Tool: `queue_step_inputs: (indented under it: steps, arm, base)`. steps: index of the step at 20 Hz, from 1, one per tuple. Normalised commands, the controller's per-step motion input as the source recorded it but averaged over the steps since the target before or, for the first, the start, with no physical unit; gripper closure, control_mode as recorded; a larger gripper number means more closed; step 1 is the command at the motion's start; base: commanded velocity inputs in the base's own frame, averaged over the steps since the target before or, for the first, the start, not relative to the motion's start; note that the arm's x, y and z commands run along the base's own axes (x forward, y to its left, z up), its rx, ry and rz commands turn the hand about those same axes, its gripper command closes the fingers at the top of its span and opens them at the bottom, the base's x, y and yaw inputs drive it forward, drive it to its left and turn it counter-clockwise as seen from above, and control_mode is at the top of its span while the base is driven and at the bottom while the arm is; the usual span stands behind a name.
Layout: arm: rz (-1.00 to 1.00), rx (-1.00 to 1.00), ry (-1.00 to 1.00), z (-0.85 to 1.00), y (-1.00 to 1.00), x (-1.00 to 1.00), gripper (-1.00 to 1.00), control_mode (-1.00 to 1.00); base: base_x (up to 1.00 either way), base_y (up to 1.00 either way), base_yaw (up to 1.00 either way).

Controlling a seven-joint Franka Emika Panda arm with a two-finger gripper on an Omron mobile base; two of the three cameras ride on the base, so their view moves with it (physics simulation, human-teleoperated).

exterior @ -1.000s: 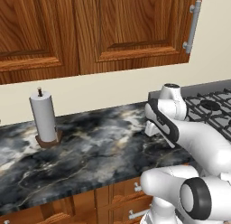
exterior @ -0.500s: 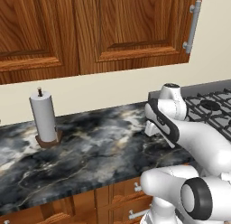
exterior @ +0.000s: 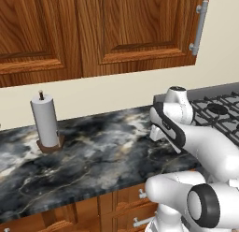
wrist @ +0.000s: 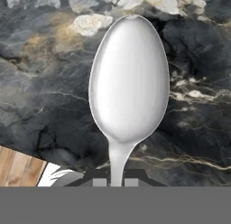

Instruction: Take the fork and place it on the left side of the plate. Then take the spoon and place it on the right side of the plate. Make sure they're directly next to the plate.

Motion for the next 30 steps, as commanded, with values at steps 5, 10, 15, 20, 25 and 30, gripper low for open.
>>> queue_step_inputs:
  steps: [5, 10, 15, 20, 25, 30]
  arm:
    - [0.00, 0.00, 0.00, 0.00, 0.00, 0.00, 1.00, 1.00]
    - [0.00, 0.00, 0.00, 0.00, 0.00, 0.00, 1.00, 1.00]
    - [0.00, 0.00, 0.00, 0.00, 0.00, 0.00, 1.00, 1.00]
    - [0.00, 0.00, 0.00, 0.00, 0.00, 0.00, 1.00, 1.00]
    - [0.00, 0.00, 0.00, 0.00, 0.00, 0.00, 1.00, 1.00]
    - [0.00, 0.00, 0.00, 0.00, 0.00, 0.00, 1.00, 1.00]
  base:
    - [0.00, 0.00, 0.00]
    - [-0.51, 0.02, 0.03]
    - [-1.00, 0.14, 0.25]
    - [-0.68, 0.37, 0.72]
    - [-0.27, 0.48, 0.99]
    - [0.06, 0.61, 0.85]
